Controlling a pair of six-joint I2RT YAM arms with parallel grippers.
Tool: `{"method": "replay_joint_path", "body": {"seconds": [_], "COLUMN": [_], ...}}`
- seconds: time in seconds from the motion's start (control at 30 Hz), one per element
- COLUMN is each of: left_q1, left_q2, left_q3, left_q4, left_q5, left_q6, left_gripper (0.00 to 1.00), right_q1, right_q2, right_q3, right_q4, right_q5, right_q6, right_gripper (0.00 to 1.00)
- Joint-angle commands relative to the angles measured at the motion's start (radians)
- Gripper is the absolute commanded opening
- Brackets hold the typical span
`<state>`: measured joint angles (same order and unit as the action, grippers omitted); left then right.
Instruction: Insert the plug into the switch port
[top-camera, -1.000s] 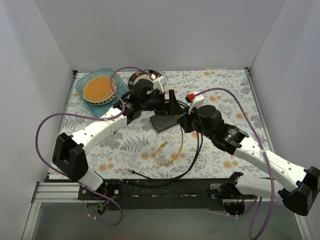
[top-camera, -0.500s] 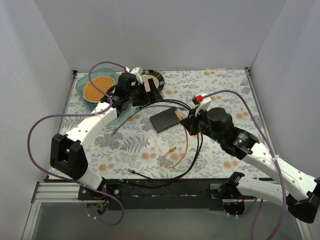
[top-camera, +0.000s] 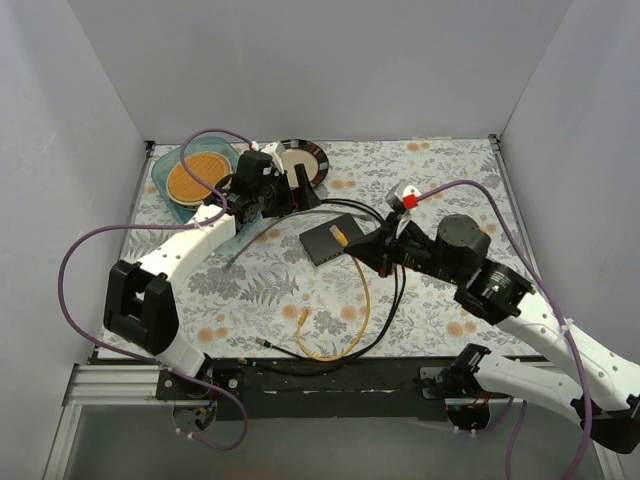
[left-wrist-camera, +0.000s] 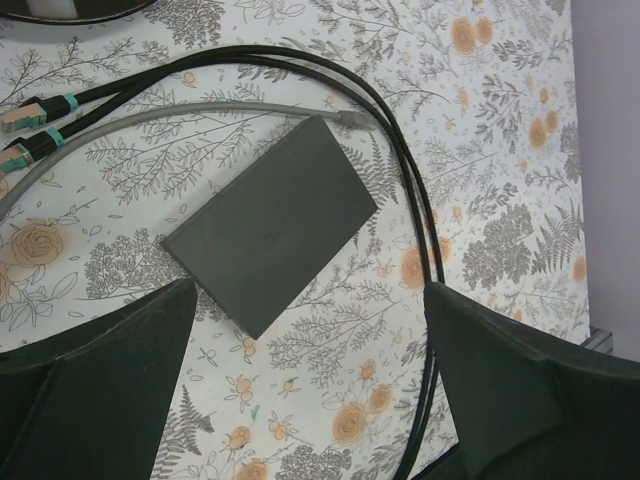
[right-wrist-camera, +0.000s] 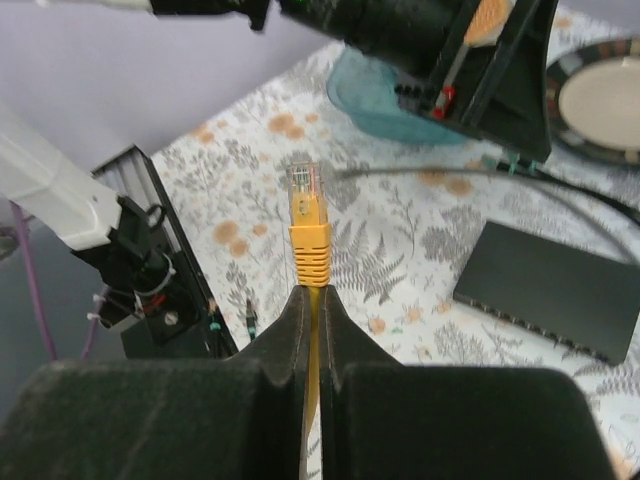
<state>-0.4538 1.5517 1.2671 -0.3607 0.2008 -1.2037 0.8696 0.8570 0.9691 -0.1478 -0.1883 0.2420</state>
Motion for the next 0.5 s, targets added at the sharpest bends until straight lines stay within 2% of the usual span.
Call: {"method": "replay_joint_path", "body": {"seconds": [0.0,0.2,0.47], "left_q1": [0.024,0.029,0.029], "left_q2": [0.041,0.154,0.335], "left_q3": [-0.038,-0.074,-0.035], "left_q4": [0.072,0.268,0.404], "left_q5": [0.009,0.064,0.123], "left_q6": [0.029,0.087,0.145], "left_gripper": [0.98,0.96,0.92], "right_q1": [-0.018,-0.061,-0.098], "right_q2": [0.076,0.246,0.519], "right_q3": [-0.093,-0.19,-0.15], "right_q4": [0.045,0.123,0.134], "right_q5": [0.058,0.159,0.269], "right_q6": [0.028,0.049,0.063], "right_gripper": [0.01,0.01,0.01]}}
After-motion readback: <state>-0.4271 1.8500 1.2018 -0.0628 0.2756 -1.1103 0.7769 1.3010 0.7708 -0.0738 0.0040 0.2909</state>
